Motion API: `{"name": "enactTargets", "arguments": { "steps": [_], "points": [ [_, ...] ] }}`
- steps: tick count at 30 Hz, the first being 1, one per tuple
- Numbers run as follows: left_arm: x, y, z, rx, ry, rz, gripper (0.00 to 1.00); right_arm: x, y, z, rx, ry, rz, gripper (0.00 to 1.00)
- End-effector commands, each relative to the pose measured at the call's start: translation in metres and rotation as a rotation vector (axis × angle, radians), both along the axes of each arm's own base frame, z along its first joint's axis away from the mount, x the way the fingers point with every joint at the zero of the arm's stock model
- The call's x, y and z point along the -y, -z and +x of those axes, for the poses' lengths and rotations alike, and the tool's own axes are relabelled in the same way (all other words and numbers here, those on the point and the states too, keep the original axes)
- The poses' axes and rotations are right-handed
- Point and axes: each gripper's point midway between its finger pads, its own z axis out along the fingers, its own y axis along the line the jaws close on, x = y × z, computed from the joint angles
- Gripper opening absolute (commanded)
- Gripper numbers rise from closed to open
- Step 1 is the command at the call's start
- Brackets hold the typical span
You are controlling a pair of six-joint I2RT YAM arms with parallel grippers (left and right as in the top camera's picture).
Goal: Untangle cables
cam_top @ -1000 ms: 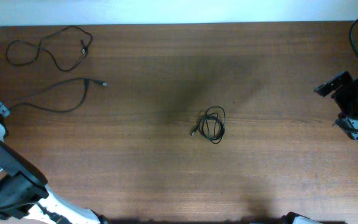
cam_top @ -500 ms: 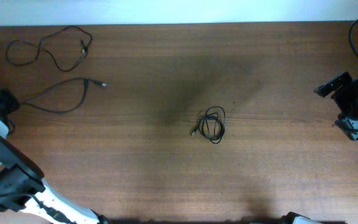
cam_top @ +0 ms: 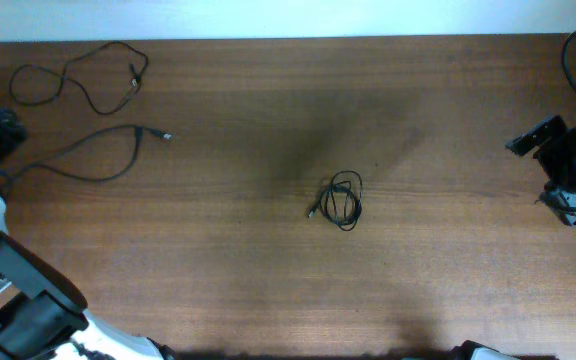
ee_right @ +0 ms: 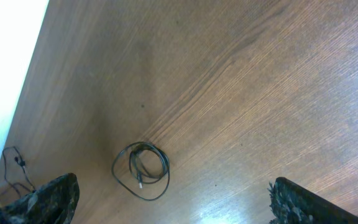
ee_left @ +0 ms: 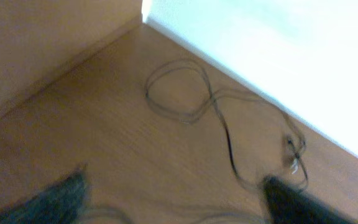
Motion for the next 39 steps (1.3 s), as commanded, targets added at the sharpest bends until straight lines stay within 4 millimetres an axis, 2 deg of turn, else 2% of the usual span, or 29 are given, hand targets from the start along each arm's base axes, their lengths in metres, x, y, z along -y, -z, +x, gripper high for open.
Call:
{"name": "enactTargets", "arguments": {
  "steps": [1, 4, 6, 10, 13, 14, 17, 19, 20, 22, 28, 30, 31, 32, 34, 36, 37, 38, 39],
  "points": [
    [0.023, 0.029, -0.008, -0.141, -0.031, -0.072, 0.99, 0.003, 0.001, -0.001, -0.002, -0.002, -0.016, 0.99],
    [0.021, 0.058, -0.034, -0.299, -0.261, -0.131, 0.99, 0.003, 0.003, 0.0, -0.009, -0.002, -0.013, 0.99],
    [0.022, 0.066, -0.045, -0.32, -0.392, -0.202, 0.99, 0.004, 0.006, 0.001, -0.018, -0.003, -0.01, 0.99],
    [0.026, 0.07, -0.05, -0.295, -0.499, -0.312, 0.99, 0.004, 0.014, 0.003, -0.048, -0.004, 0.004, 0.99],
    [0.01, 0.07, -0.062, -0.286, -0.603, -0.306, 0.99, 0.004, 0.018, 0.003, -0.069, -0.004, 0.012, 0.99],
    [0.002, 0.069, -0.067, -0.284, -0.633, -0.287, 0.95, 0.004, 0.018, 0.003, -0.071, -0.004, 0.013, 0.99],
    [-0.019, 0.063, -0.077, -0.251, -0.687, -0.259, 0.85, 0.004, 0.018, 0.003, -0.071, -0.004, 0.015, 0.98],
    [-0.032, 0.061, -0.084, -0.232, -0.715, -0.256, 0.84, 0.003, 0.018, 0.003, -0.069, -0.005, 0.019, 0.99],
    [-0.038, 0.061, -0.086, -0.22, -0.725, -0.256, 0.78, 0.002, 0.018, 0.003, -0.067, -0.007, 0.023, 0.99],
    [-0.047, 0.064, -0.089, -0.204, -0.733, -0.265, 0.77, 0.001, 0.017, 0.003, -0.065, -0.009, 0.029, 0.99],
    [-0.048, 0.103, -0.086, -0.231, -0.694, -0.349, 0.76, 0.0, 0.017, 0.004, -0.061, -0.013, 0.037, 0.99],
    [-0.053, 0.109, -0.081, -0.218, -0.691, -0.341, 0.7, 0.0, 0.017, 0.004, -0.061, -0.013, 0.037, 0.99],
    [-0.055, 0.107, -0.078, -0.209, -0.675, -0.318, 0.63, 0.0, 0.017, 0.004, -0.062, -0.013, 0.037, 0.99],
    [-0.061, 0.098, -0.069, -0.18, -0.624, -0.265, 0.51, 0.0, 0.017, 0.004, -0.062, -0.013, 0.037, 0.99],
    [-0.064, 0.086, -0.054, -0.128, -0.534, -0.216, 0.35, 0.0, 0.017, 0.004, -0.062, -0.013, 0.037, 0.99],
    [-0.064, 0.077, -0.043, -0.073, -0.497, -0.216, 0.1, 0.0, 0.017, 0.004, -0.062, -0.013, 0.037, 0.99],
    [-0.064, 0.074, -0.039, -0.054, -0.483, -0.214, 0.07, 0.0, 0.017, 0.004, -0.062, -0.013, 0.037, 0.99],
    [-0.064, 0.069, -0.034, -0.029, -0.467, -0.209, 0.0, 0.0, 0.017, 0.004, -0.062, -0.013, 0.037, 0.98],
    [-0.065, 0.064, -0.029, -0.005, -0.45, -0.206, 0.0, 0.0, 0.017, 0.004, -0.063, -0.013, 0.037, 0.99]
  ]
}}
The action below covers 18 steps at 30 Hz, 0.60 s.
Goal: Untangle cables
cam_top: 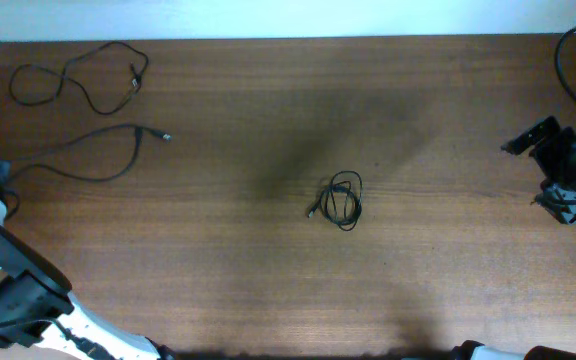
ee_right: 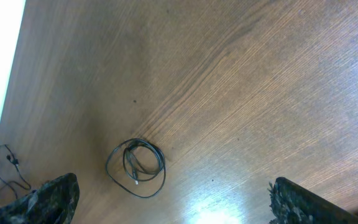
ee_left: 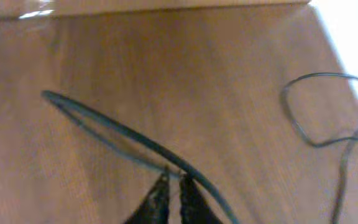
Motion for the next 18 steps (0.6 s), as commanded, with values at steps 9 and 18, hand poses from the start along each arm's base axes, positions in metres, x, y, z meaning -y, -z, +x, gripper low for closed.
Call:
{"name": "enactTargets", "arguments": {
  "steps": [9, 18],
  "points": [
    [-0.003, -0.021, 0.037, 0.11, 0.197, 0.142, 0.0, -0.003, 0.003, -0.006, -0.024, -0.01, 0.017, 0.99],
    [-0.002, -0.021, 0.05, 0.15, 0.288, 0.123, 0.54, -0.004, 0.004, -0.008, -0.034, -0.01, 0.021, 0.99]
  ]
}}
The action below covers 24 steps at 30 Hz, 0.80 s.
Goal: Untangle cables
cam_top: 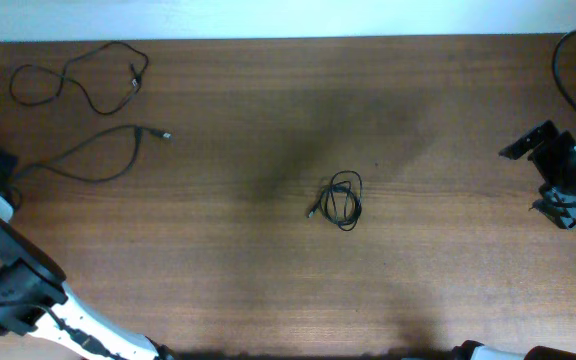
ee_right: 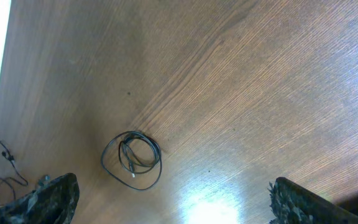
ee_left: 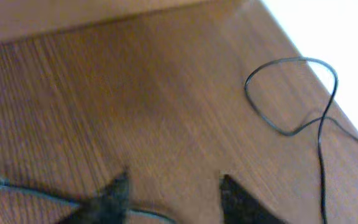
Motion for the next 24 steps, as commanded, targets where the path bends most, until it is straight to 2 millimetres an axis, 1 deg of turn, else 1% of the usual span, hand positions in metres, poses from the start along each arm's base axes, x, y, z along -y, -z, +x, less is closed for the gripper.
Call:
{"name": "enactTargets", "arguments": {
  "steps": [1, 3, 4, 6, 8, 10, 11, 13, 15, 16, 17, 18, 19, 20, 21, 24],
  "points": [
    [0.001, -0.041, 0.021, 0.104, 0.122, 0.024, 0.57, -0.001, 0.001, 0.0, 0.002, -0.01, 0.006, 0.99],
    [0.01, -0.067, 0.035, 0.169, 0.209, 0.016, 0.58, -0.001, 0.001, 0.0, 0.002, -0.01, 0.005, 0.99],
    [0.016, -0.085, 0.042, 0.196, 0.253, 0.009, 0.58, -0.001, 0.001, 0.001, 0.004, -0.01, 0.004, 0.99],
    [0.026, -0.106, 0.051, 0.198, 0.281, -0.003, 0.57, -0.001, 0.001, 0.001, 0.004, -0.01, 0.004, 0.99],
    [0.046, -0.128, 0.064, 0.199, 0.32, -0.007, 0.59, -0.001, 0.001, 0.001, 0.004, -0.01, 0.004, 0.99],
    [0.074, -0.145, 0.08, 0.211, 0.375, 0.003, 0.63, -0.001, 0.001, 0.001, 0.005, -0.01, 0.004, 0.99],
    [0.107, -0.153, 0.094, 0.213, 0.433, -0.001, 0.65, -0.001, 0.001, 0.001, 0.006, -0.017, 0.002, 0.99],
    [0.147, -0.152, 0.109, 0.197, 0.503, -0.027, 0.67, -0.003, 0.001, 0.001, 0.013, -0.054, -0.011, 0.99],
    [0.193, -0.142, 0.122, 0.16, 0.579, -0.071, 0.71, -0.009, 0.001, 0.003, 0.023, -0.118, -0.028, 0.98],
    [0.231, -0.131, 0.127, 0.115, 0.637, -0.117, 0.75, -0.014, 0.001, 0.005, 0.033, -0.158, -0.039, 0.98],
    [0.248, -0.124, 0.128, 0.089, 0.663, -0.141, 0.8, -0.018, 0.0, 0.007, 0.042, -0.189, -0.047, 0.99],
    [0.281, -0.113, 0.128, 0.042, 0.713, -0.181, 0.86, -0.022, 0.001, 0.01, 0.05, -0.214, -0.053, 0.99],
    [0.304, -0.105, 0.127, 0.003, 0.746, -0.207, 0.9, -0.027, 0.002, 0.012, 0.053, -0.231, -0.062, 0.99],
    [0.351, -0.088, 0.122, -0.078, 0.811, -0.249, 0.94, -0.036, 0.006, 0.016, 0.056, -0.269, -0.081, 0.99],
    [0.374, -0.08, 0.119, -0.113, 0.848, -0.27, 0.98, -0.041, 0.01, 0.018, 0.055, -0.289, -0.091, 0.99],
    [0.45, -0.058, 0.097, -0.242, 0.971, -0.325, 0.99, -0.052, 0.023, 0.021, 0.044, -0.331, -0.098, 0.99]
  ]
}}
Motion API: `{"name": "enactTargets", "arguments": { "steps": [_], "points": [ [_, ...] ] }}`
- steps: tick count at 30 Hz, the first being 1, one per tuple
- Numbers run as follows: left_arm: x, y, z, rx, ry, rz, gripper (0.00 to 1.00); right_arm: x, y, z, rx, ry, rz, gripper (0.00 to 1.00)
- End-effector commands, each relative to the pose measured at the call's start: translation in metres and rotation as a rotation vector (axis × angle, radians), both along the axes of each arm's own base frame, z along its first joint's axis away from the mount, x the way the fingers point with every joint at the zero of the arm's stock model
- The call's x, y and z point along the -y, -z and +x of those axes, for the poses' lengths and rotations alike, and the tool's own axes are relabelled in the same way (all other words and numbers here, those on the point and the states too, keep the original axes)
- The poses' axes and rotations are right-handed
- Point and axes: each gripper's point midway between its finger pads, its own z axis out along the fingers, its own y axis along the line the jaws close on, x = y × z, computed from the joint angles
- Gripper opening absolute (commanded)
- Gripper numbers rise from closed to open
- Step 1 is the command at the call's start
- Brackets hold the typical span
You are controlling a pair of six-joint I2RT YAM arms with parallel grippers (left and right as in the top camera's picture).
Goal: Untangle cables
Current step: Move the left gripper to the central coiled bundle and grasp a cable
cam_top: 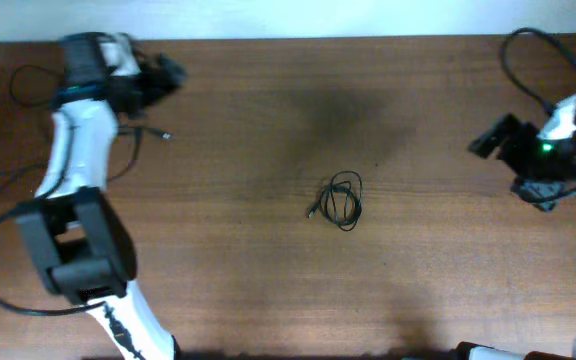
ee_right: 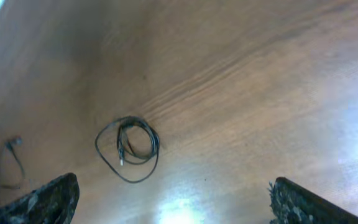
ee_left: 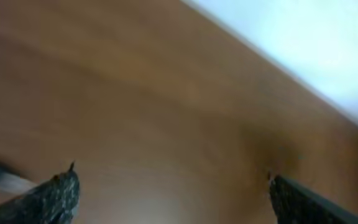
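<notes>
A small coiled black cable (cam_top: 343, 200) lies mid-table; the right wrist view shows the coil (ee_right: 129, 149) ahead of my right gripper. Two loose black cables lie far left: one (cam_top: 18, 85) by the back corner, partly under my left arm, and a longer one with a plug (cam_top: 165, 135). My left gripper (cam_top: 173, 72) hangs open over the back left, pointing right; the blurred left wrist view shows only bare wood between its fingers (ee_left: 48, 199). My right gripper (cam_top: 480, 142) is open at the right side, holding nothing (ee_right: 176, 202).
Brown wooden table (cam_top: 268, 280) with a white wall along the back edge. My left arm (cam_top: 68, 170) stretches from the front left up over the left cables. A black arm cable (cam_top: 533, 45) loops at the back right.
My left arm has gone from the table's left edge to the back left, above the loose cables, fingers now wide open. My right gripper has shifted a little left. The coil has not moved.
My left gripper was open at the left edge near the long cable's end. Then its fingers were shut at that cable, then open with the cable lying under them. Now it is over the back left. My right gripper has crept left; the coil stayed put.
</notes>
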Motion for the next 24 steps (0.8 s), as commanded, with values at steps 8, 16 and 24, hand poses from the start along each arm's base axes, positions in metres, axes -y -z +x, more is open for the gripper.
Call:
{"name": "enactTargets", "arguments": {
  "steps": [8, 16, 24],
  "points": [
    [0.19, 0.03, -0.075, -0.173, 0.455, 0.059, 0.99, -0.015, 0.047, -0.005, -0.096, -0.063, -0.007, 0.99],
    [0.268, 0.045, -0.133, -0.198, 0.713, 0.162, 0.97, -0.015, 0.058, -0.001, -0.14, -0.015, 0.016, 0.99],
    [0.293, 0.081, -0.164, -0.301, 0.792, 0.214, 0.71, -0.016, 0.062, -0.003, -0.16, -0.017, 0.027, 0.99]
  ]
}}
